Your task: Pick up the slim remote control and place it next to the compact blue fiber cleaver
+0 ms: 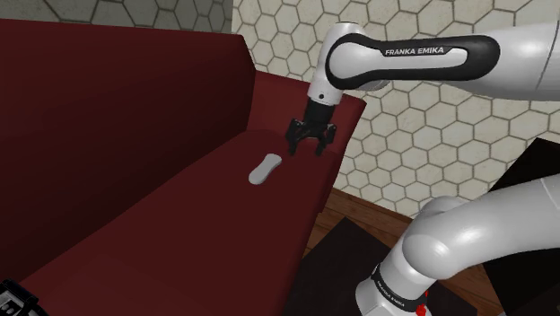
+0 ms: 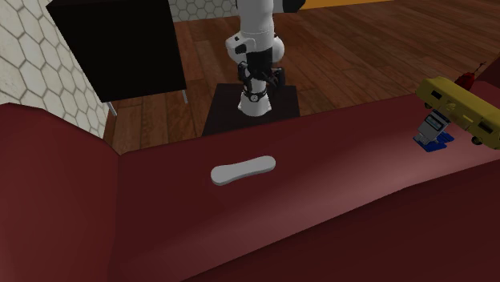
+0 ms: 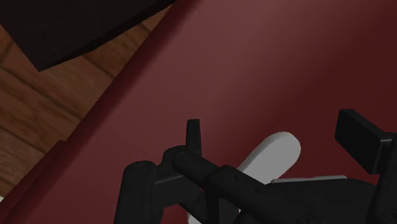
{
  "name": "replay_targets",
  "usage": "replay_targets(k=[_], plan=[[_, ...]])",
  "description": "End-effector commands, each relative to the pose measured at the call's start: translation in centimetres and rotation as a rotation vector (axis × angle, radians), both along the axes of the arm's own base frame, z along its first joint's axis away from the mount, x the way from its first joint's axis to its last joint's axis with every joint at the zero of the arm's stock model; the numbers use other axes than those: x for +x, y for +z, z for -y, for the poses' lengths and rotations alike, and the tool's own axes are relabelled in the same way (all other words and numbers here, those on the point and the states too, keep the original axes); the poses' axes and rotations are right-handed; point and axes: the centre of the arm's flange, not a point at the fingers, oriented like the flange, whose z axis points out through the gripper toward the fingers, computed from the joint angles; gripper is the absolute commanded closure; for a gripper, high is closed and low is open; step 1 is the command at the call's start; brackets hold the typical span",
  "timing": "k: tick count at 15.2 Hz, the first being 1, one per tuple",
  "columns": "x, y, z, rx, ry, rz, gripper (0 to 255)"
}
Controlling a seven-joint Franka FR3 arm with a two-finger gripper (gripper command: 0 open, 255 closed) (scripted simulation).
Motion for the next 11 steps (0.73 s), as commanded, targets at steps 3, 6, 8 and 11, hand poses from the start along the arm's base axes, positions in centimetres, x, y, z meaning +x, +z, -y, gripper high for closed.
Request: replay_targets(k=[3,6,8,11], plan=[[4.1,-2.7,-0.6,-0.027,-0.163,-0.007,0],[7.3,-5.0,-0.5,-0.047,-0.283,-0.013,0],[9.4,-6.5,-0.2,-0.06,-0.362,-0.017,0],[12.5,-8.7,0.6,-0.08,-0.481,-0.023,0]])
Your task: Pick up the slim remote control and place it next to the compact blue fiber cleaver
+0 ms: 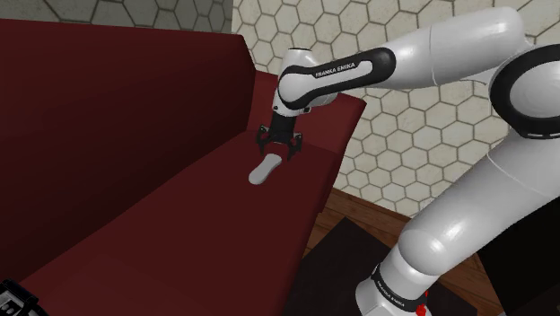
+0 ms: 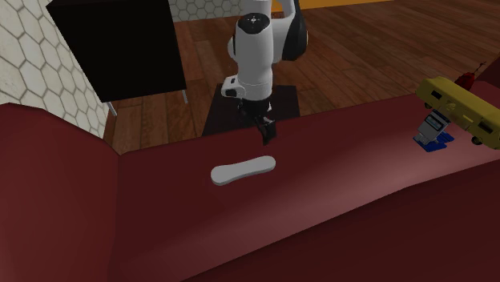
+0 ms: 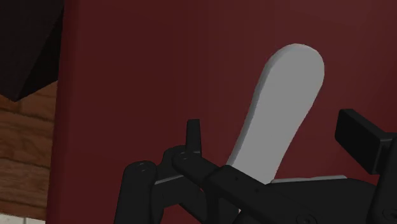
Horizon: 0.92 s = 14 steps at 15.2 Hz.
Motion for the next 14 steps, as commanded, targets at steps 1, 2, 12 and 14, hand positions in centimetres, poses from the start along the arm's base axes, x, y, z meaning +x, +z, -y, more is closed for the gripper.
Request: replay_targets(k=[1,2,12,14], plan=[[2.2,-1.8,0.8,-0.014,-0.085,-0.003,0],[3.2,-2.5,1.2,-0.02,-0.124,-0.005,0],[6.5,-8.4,3.0,-0.045,-0.269,-0.013,0],[6.5,-9.2,3.0,-0.045,-0.269,-0.013,0]])
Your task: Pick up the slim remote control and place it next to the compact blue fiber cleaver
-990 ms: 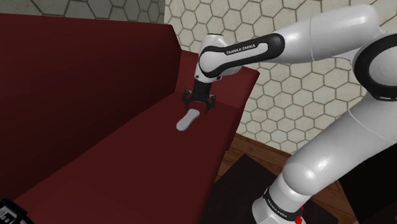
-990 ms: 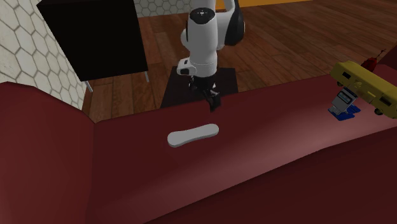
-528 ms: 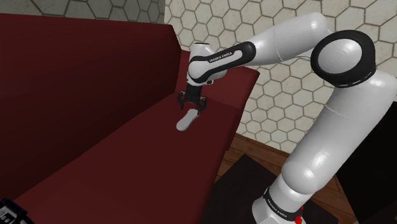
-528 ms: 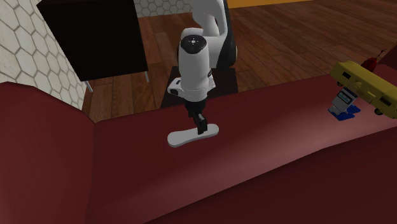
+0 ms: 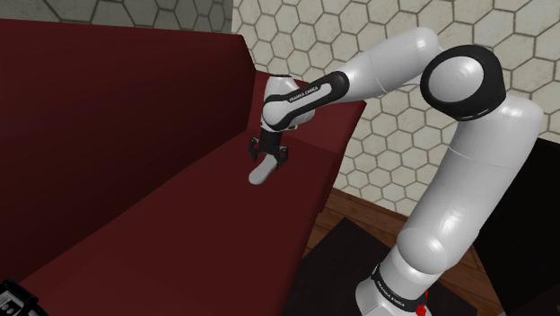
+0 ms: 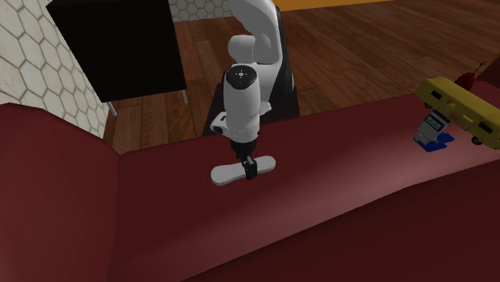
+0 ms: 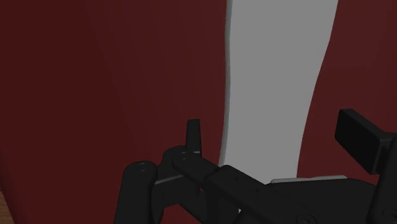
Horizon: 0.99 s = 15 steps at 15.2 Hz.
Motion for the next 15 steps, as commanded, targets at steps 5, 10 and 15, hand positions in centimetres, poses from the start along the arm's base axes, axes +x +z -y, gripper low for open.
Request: replay_targets(k=[5,10,15], plan=[[-0.02,-0.42,0.02,0.0,0.0,0.0,0],[-0.02,-0.42,0.02,0.0,0.0,0.0,255],[-0.02,-0.42,0.02,0.0,0.0,0.0,255]])
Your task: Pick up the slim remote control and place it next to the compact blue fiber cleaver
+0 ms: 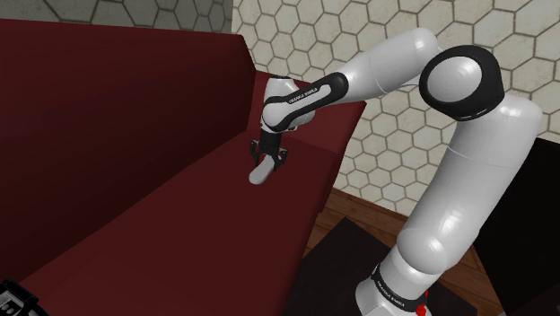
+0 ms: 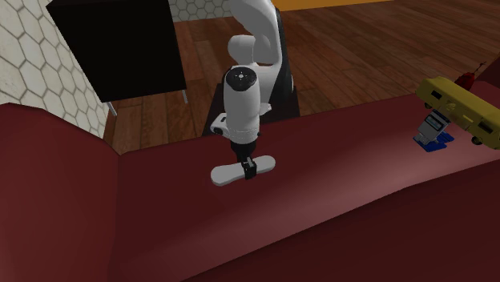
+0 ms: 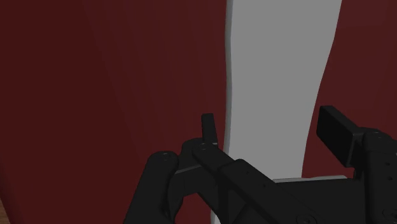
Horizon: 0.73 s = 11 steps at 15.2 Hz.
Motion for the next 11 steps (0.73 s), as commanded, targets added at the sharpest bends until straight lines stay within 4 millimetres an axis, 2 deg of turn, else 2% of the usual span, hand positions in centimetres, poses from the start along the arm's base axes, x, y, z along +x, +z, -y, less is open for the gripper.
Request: replay_targets(k=[1,2,11], plan=[[0.0,0.0,0.0,0.0,0.0,0.0,255],[0.0,0.0,0.0,0.0,0.0,0.0,255],[0.0,4.8,0.0,0.0,0.0,0.0,255]])
